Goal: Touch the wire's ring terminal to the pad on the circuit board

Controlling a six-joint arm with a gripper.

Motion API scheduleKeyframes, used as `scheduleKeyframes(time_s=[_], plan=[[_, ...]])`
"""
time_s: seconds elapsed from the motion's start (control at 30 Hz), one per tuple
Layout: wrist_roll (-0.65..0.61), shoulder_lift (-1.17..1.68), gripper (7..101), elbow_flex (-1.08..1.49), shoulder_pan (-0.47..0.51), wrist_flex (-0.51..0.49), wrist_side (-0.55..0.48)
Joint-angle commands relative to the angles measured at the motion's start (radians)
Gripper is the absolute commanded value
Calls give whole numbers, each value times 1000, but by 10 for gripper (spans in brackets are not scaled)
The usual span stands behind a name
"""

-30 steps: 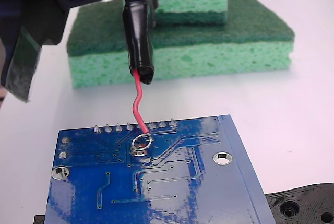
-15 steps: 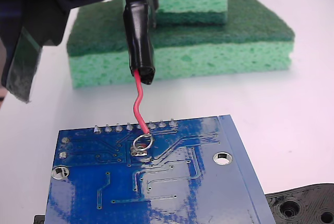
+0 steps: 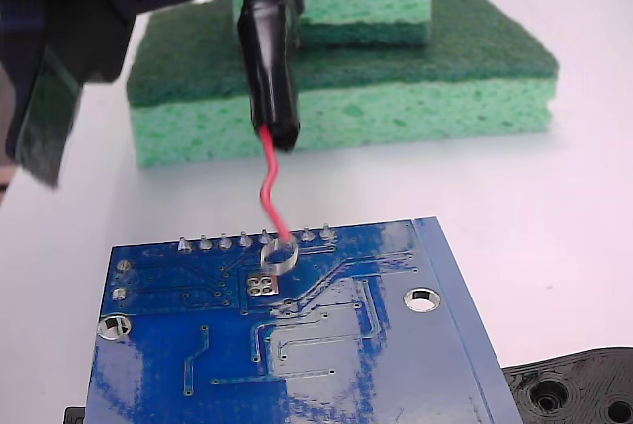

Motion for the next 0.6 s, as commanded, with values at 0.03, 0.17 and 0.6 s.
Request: scheduleKeyframes(time_s=[0.03,0.17,0.6], plan=[[2,49,1003,3,-8,21,3],[8,156,1003,9,-37,91,38],[34,351,1003,130,-141,127,101]])
